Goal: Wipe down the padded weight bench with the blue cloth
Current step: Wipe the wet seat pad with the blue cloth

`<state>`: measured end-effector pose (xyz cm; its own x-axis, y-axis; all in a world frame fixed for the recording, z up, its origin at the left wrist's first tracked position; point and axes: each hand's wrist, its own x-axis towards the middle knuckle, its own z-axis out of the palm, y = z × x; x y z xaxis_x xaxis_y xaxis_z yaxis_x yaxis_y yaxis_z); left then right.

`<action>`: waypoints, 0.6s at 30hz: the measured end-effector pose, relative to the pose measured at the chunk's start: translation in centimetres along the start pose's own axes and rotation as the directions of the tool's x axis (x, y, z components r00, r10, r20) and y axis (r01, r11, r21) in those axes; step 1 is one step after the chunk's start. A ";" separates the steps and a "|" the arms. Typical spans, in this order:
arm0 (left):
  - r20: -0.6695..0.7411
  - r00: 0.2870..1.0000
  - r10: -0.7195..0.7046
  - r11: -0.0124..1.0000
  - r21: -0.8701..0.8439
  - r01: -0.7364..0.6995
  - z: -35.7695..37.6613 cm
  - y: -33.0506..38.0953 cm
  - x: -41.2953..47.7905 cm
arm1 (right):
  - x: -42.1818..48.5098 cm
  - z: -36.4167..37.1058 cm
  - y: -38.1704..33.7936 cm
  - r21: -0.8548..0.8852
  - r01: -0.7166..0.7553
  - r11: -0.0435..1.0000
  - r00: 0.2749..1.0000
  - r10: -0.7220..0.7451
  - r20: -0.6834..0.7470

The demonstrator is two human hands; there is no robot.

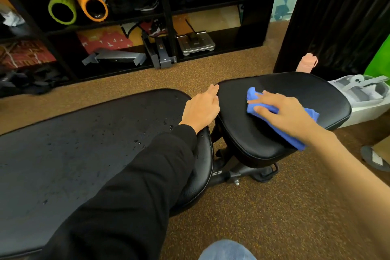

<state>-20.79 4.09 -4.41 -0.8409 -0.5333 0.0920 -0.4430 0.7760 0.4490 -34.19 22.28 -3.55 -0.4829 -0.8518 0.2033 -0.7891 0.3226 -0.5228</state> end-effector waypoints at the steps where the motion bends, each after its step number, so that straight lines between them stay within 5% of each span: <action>1: 0.000 1.000 0.000 1.000 -0.004 0.000 0.0 -0.1 0.0 | -0.5 -0.6 0.6 0.027 0.020 0.999 1.000 -0.020 0.015; 8: 0.004 1.000 0.002 1.000 -0.003 -0.002 0.0 -0.1 0.1 | 1.6 -3.9 6.8 -0.170 -0.219 0.961 0.969 0.194 -0.152; 15: -0.005 1.000 0.005 1.000 0.018 -0.005 0.2 -0.1 0.3 | 8.0 -1.6 7.4 -0.353 -0.515 0.781 0.848 0.405 -0.342; 18: -0.005 1.000 0.002 1.000 0.027 -0.002 0.2 -0.1 0.3 | 9.9 1.0 4.3 -0.413 -0.454 0.789 0.884 0.342 -0.318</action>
<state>-21.11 3.94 -4.58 -0.8402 -0.5333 0.0977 -0.4495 0.7860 0.4245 -41.99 14.80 -4.62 -0.8175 -0.5114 0.2647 -0.5606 0.8119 -0.1630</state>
